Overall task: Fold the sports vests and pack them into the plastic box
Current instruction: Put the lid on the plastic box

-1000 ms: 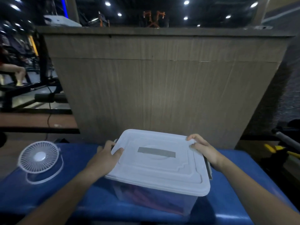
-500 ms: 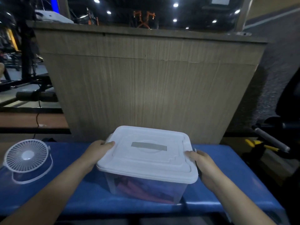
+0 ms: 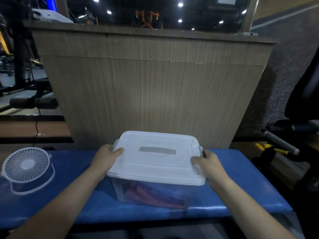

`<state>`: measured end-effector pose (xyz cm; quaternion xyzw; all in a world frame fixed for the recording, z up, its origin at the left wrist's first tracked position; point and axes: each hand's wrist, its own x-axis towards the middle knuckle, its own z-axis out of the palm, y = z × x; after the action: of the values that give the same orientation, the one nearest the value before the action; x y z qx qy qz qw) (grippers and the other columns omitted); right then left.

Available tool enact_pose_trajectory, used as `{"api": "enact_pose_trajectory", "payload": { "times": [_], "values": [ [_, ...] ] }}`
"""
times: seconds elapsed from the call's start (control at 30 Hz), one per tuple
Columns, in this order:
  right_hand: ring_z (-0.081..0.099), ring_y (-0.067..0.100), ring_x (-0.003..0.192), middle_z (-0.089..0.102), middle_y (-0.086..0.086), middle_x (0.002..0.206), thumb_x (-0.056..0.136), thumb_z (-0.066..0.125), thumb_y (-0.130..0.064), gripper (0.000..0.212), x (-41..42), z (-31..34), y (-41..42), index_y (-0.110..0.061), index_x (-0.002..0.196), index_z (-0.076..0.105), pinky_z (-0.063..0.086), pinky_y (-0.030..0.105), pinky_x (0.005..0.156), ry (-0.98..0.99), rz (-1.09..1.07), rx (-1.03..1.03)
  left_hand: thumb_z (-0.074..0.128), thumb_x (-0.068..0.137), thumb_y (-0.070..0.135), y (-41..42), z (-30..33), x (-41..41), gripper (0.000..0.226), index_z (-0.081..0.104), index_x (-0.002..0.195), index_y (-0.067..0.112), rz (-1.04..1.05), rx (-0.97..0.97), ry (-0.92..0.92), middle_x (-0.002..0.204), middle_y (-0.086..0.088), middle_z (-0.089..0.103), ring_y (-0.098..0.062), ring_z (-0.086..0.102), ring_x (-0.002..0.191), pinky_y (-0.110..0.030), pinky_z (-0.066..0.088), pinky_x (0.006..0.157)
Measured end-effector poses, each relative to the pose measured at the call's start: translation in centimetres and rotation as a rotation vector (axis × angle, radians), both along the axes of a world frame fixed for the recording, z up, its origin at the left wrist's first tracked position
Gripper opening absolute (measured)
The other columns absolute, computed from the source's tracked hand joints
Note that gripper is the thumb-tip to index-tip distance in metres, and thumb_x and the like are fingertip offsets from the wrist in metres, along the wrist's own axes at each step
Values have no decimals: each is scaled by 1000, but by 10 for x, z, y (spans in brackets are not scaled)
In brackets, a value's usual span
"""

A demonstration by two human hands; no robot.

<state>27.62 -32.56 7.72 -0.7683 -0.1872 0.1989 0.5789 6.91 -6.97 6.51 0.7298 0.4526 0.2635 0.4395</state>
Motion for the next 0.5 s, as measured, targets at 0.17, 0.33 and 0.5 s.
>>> {"api": "enact_pose_trajectory", "payload": {
  "times": [0.17, 0.33, 0.5],
  "values": [
    [67, 24, 91, 70, 1, 101, 85, 53, -11, 29, 1, -9, 5, -23, 109, 61, 58, 38, 67, -84, -29, -36, 63, 94, 36, -2, -2, 1, 31, 63, 111, 9, 26, 96, 62, 105, -4, 67, -26, 63, 93, -39, 50, 79],
    [52, 24, 75, 59, 1, 79, 86, 45, -8, 14, 3, -11, 8, -21, 82, 49, 40, 31, 56, -311, -8, -159, 56, 98, 36, -5, -1, 5, 35, 60, 120, 9, 30, 266, 194, 104, -4, 65, -24, 57, 91, -33, 38, 69],
    [47, 28, 78, 52, 2, 78, 91, 45, -7, 13, 6, -14, 13, -17, 82, 43, 27, 30, 51, -491, 13, -291, 53, 101, 35, -9, 0, 7, 34, 58, 123, 9, 54, 345, 237, 106, -8, 67, -23, 54, 86, -34, 38, 68]
  ]
}}
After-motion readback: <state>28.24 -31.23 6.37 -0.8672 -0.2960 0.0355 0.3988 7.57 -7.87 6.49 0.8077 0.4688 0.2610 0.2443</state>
